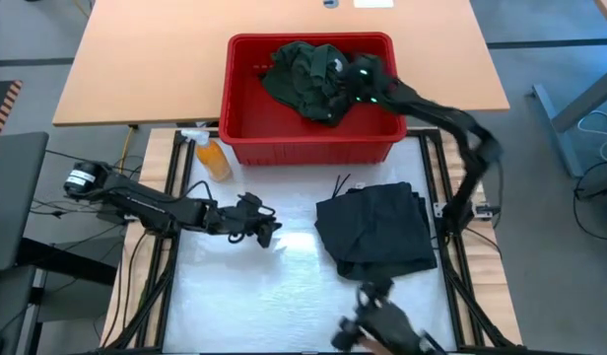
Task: Fold laundry
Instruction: Remove the green shirt from the red bin
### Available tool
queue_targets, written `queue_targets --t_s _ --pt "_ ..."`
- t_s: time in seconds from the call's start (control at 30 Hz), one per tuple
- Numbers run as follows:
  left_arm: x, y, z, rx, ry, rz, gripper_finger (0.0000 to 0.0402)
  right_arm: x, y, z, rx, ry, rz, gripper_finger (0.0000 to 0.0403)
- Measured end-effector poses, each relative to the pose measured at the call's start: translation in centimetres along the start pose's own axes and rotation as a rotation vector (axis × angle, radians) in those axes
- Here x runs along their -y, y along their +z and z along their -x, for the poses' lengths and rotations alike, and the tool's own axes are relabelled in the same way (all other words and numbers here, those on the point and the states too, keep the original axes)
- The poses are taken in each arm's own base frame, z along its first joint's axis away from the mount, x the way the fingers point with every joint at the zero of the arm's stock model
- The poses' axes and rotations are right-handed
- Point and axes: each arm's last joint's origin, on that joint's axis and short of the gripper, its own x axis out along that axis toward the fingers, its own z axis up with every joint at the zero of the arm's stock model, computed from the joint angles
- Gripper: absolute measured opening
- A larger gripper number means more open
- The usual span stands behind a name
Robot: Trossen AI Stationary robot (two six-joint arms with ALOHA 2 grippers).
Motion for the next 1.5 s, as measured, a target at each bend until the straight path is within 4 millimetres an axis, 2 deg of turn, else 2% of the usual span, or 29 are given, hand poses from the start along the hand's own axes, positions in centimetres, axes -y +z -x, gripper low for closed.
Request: queue_targets --t_s 0.13,0.23,0.33,0.43,0.5,0.6,0.7,0.73,0.77,0.9,1.0,1.1,1.2,1.37,1.5 --pt "0.3 -0.3 0.3 0.04 0.018 0.051 0.0153 0.8 -0.5 -5.3 -0.167 -0.028 0.154 0.0265" --pt "0.4 -0.4 0.4 0.071 0.026 0.088 0.0153 1.3 -0.6 -8.5 -0.256 -0.152 0.245 0.0267" --pt "0.5 -0.5 0.4 0.087 0.033 0.122 0.0153 1.8 -1.7 -11.6 -0.362 -0.252 0.307 0.0266" --pt "0.5 -0.4 0.5 0.104 0.036 0.15 0.0153 2.3 -2.9 -13.8 -0.464 -0.312 0.328 0.0265" --pt "0.6 -0.4 0.5 0.116 0.036 0.171 0.0153 2.8 -3.1 -14.6 -0.51 -0.396 0.317 0.0257" --pt "0.6 -0.3 0.5 0.128 0.036 0.192 0.0153 3.3 -3.5 -15.0 -0.559 -0.404 0.286 0.0202" --pt "0.6 -0.3 0.5 0.13 0.037 0.198 0.0153 3.5 -3.0 -14.5 -0.536 -0.347 0.24 0.0089" --pt "0.6 -0.3 0.5 0.13 0.037 0.195 0.0153 3.5 -2.3 -13.9 -0.515 -0.324 0.234 0.0048" --pt "0.6 -0.3 0.5 0.129 0.038 0.189 0.0153 3.5 -1.5 -13.1 -0.489 -0.297 0.228 0.0027" --pt "0.6 -0.3 0.5 0.128 0.042 0.148 0.0153 2.6 3.2 -8.9 -0.333 -0.205 0.18 0.0023" --pt "0.5 -0.4 0.5 0.124 0.049 0.103 0.0153 1.5 6.9 -4.4 -0.204 -0.083 0.176 0.0016" --pt "0.4 -0.4 0.5 0.124 0.06 0.044 0.0153 0.0 10.6 1.1 -0.04 0.028 0.196 0.0016" --pt "0.3 -0.3 0.5 0.132 0.082 -0.011 0.0153 -1.7 13.6 6.8 0.096 0.079 0.226 0.0016" --pt "0.0 -0.1 0.4 0.154 0.122 -0.081 0.0153 -5.1 16.7 16.8 0.35 0.312 0.288 0.0016" --pt "-0.2 0.3 0.2 0.163 0.143 -0.158 0.0153 -7.6 17.9 25.8 0.582 0.451 0.336 0.0016"
